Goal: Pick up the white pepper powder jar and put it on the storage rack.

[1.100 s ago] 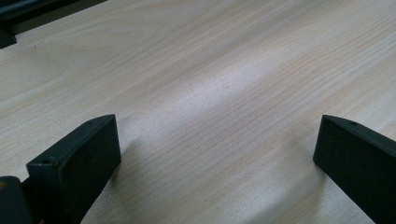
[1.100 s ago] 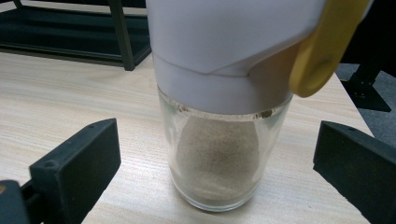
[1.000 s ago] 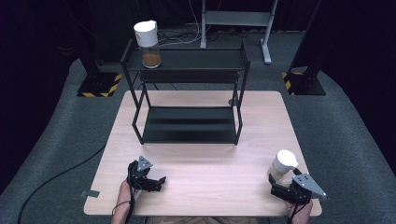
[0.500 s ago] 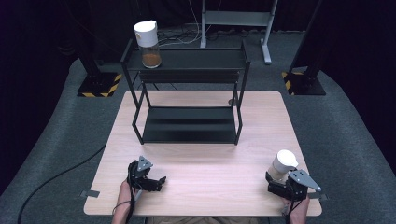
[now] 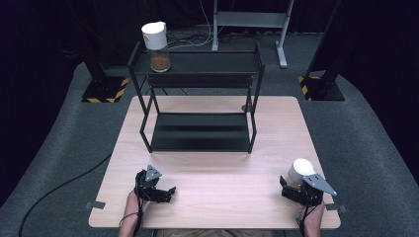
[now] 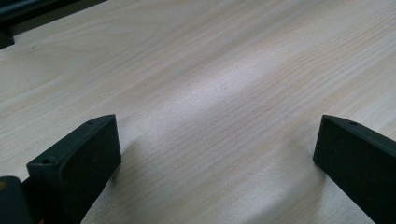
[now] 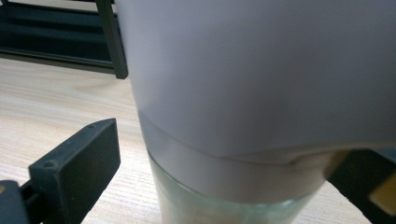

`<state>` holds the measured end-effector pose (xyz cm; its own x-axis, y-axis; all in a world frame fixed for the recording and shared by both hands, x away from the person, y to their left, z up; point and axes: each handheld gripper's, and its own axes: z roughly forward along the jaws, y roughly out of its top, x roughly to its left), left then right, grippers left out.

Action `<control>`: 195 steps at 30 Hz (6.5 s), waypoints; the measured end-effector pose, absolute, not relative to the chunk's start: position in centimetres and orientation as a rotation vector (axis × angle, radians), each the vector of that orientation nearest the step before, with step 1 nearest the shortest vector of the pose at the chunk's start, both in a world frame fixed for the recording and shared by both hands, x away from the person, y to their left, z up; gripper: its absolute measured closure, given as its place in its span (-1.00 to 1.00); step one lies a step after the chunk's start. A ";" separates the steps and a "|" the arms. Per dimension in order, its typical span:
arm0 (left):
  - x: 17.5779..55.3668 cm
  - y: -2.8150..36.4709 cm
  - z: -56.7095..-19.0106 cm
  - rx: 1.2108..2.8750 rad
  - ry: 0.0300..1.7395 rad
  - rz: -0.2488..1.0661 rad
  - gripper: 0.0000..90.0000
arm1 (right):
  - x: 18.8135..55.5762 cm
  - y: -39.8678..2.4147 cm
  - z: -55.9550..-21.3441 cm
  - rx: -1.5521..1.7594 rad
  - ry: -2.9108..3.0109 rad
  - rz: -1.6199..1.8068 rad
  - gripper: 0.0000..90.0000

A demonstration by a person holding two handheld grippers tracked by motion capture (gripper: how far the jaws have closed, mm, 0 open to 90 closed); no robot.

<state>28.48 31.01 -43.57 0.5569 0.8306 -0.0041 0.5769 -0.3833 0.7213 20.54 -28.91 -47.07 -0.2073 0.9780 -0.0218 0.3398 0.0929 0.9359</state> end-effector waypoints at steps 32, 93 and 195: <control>28.5 31.1 -43.6 2.108 1.118 0.470 -1.00 | 20.4 -28.8 -46.7 1.313 1.660 1.117 -0.34; 28.5 31.4 -43.6 2.105 1.125 0.467 -1.00 | 27.9 -21.1 -39.9 0.982 1.921 1.341 -0.33; 28.5 31.0 -43.5 2.101 1.138 0.474 -1.00 | 37.1 -20.2 -25.3 0.893 1.904 1.389 -0.34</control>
<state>28.49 31.03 -43.55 0.5490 0.8358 -0.0072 0.5832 -0.3768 0.7196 37.14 -20.24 -25.35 -0.5854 0.8063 -0.0853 0.1646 0.2213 0.9612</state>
